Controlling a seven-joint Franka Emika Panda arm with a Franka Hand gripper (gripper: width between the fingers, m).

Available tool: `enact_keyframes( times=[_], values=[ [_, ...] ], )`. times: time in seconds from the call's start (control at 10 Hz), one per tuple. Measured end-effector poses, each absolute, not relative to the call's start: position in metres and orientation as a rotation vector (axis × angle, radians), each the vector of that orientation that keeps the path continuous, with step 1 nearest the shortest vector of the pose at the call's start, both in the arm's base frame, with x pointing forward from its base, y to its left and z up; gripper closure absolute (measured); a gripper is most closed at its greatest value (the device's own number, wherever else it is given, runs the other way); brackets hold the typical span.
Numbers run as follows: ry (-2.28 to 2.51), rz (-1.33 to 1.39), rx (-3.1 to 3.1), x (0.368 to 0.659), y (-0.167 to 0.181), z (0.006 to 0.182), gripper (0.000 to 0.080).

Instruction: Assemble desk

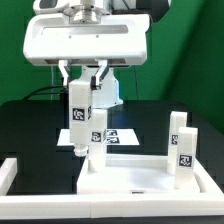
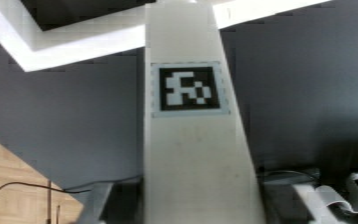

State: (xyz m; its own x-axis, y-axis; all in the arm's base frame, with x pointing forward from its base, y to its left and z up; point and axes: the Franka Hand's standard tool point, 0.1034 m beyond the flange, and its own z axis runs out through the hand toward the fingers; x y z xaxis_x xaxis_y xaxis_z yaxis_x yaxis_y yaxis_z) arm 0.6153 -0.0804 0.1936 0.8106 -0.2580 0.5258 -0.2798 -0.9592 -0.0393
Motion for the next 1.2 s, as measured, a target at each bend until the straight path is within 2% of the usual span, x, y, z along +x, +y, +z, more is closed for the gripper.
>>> enact_keyframes(
  times=[0.3, 0.5, 0.6, 0.8, 1.2],
  values=[
    [-0.436, 0.851, 2.947, 0.615, -0.080, 0.191, 0.0508],
    [-0.408, 0.856, 2.932, 0.613, -0.066, 0.168, 0.0508],
    [-0.396, 0.845, 2.936, 0.612, -0.061, 0.162, 0.0508],
    [-0.394, 0.842, 2.936, 0.612, -0.061, 0.161, 0.0508],
    [-0.382, 0.808, 2.938, 0.609, -0.060, 0.147, 0.0508]
  ],
)
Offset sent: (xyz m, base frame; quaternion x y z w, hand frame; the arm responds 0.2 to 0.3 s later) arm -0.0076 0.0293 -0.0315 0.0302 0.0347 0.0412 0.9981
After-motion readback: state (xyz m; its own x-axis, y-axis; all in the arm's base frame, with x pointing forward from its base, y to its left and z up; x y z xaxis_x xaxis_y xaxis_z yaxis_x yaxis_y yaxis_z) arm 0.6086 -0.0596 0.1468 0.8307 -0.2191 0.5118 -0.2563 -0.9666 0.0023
